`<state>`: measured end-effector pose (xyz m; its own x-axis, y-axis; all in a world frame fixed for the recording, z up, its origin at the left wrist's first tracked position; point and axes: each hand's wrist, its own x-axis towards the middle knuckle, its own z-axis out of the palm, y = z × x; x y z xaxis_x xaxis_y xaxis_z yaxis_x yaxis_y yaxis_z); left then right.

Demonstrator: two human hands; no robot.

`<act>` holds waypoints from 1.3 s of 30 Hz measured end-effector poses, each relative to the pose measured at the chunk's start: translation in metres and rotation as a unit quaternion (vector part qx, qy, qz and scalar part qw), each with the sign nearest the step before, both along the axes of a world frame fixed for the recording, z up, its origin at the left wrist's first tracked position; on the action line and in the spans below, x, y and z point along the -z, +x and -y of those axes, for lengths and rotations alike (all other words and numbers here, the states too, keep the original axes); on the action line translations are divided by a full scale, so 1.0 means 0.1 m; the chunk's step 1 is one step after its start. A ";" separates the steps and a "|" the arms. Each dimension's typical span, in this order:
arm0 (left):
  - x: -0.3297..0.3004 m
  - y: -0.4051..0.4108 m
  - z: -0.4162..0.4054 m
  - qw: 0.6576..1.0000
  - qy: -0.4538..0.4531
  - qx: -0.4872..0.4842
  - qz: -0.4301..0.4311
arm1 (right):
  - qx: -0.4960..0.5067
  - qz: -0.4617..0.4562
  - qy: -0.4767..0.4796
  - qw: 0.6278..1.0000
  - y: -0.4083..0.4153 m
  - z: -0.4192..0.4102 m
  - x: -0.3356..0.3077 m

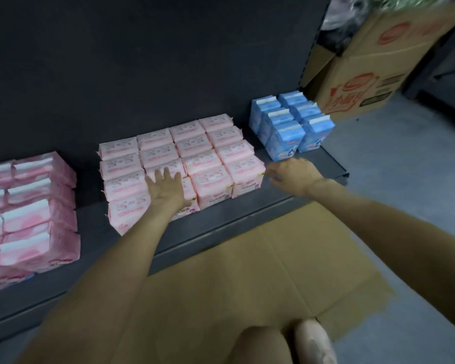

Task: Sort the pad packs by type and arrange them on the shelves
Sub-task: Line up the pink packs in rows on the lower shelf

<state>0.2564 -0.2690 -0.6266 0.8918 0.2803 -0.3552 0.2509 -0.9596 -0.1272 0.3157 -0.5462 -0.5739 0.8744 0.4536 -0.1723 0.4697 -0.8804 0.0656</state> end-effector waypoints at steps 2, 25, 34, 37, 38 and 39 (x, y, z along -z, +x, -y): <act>-0.17 0.05 0.33 0.985 -0.106 0.012 0.138 | 0.024 0.004 -0.012 1.000 0.06 0.33 -0.15; 0.52 2.61 2.69 0.892 -0.376 -0.100 0.229 | 0.094 -0.140 0.368 0.914 3.26 1.69 0.87; 0.60 2.66 2.54 0.916 -0.320 -0.075 0.229 | 0.073 -0.094 0.375 0.919 3.24 1.43 1.08; 0.60 2.65 2.52 0.933 -0.275 -0.059 0.225 | 0.075 -0.088 0.387 0.915 3.24 1.41 1.11; 0.58 2.65 2.52 0.941 -0.247 -0.051 0.225 | 0.079 -0.085 0.391 0.913 3.23 1.41 1.11; 0.56 2.65 2.53 0.949 -0.214 -0.037 0.227 | 0.083 -0.076 0.392 0.913 3.24 1.43 1.11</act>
